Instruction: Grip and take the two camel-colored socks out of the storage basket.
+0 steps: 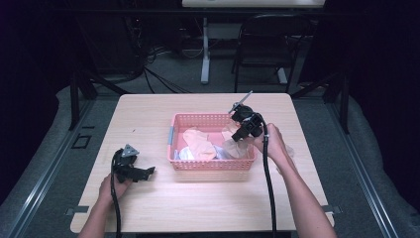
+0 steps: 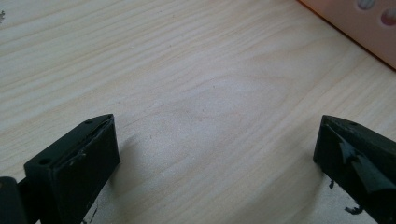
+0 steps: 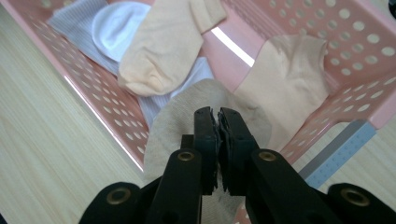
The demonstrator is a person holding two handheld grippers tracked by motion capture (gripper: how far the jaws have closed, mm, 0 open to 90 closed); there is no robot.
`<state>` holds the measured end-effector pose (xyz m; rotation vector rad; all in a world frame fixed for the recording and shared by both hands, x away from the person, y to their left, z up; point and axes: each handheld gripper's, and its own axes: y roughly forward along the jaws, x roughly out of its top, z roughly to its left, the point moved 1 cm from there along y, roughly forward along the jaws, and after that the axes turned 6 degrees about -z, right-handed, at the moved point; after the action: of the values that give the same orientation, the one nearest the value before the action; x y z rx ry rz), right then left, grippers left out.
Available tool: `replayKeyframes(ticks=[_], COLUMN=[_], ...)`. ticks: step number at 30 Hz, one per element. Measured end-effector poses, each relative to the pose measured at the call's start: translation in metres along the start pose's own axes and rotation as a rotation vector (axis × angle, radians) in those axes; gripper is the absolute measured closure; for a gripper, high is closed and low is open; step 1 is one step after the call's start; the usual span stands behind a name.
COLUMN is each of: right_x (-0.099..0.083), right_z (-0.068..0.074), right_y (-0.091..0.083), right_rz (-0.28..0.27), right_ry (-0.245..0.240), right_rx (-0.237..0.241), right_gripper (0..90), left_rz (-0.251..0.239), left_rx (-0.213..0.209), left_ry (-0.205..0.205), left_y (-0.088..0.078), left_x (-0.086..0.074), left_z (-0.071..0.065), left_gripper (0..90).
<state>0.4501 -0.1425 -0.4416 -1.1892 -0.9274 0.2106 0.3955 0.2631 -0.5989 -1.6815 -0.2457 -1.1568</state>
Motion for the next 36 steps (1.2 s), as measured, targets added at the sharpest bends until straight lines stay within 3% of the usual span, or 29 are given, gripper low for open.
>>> replayKeyframes(ticks=[11, 16, 31, 36], right_x=[0.008, 0.009, 0.003, -0.006], right_z=[0.0, -0.001, -0.005, -0.014], right_y=[-0.035, -0.05, -0.076, -0.096], right_rz=[-0.116, -0.161, -0.207, -0.225], right_ry=[0.007, -0.017, -0.015, -0.009], right_rx=[0.014, 0.021, -0.002, -0.035], right_gripper=[86.5, 86.5, 86.5, 86.4], left_rz=[-0.001, -0.001, 0.0, 0.0], left_rx=[0.001, 0.001, 0.001, 0.002], left_ry=[0.002, 0.002, 0.0, -0.001], left_y=[0.0, 0.0, 0.0, 0.0], left_x=[0.0, 0.0, 0.0, 0.0], left_z=[0.0, 0.0, 0.0, 0.0], left_gripper=[0.0, 0.0, 0.0, 0.0])
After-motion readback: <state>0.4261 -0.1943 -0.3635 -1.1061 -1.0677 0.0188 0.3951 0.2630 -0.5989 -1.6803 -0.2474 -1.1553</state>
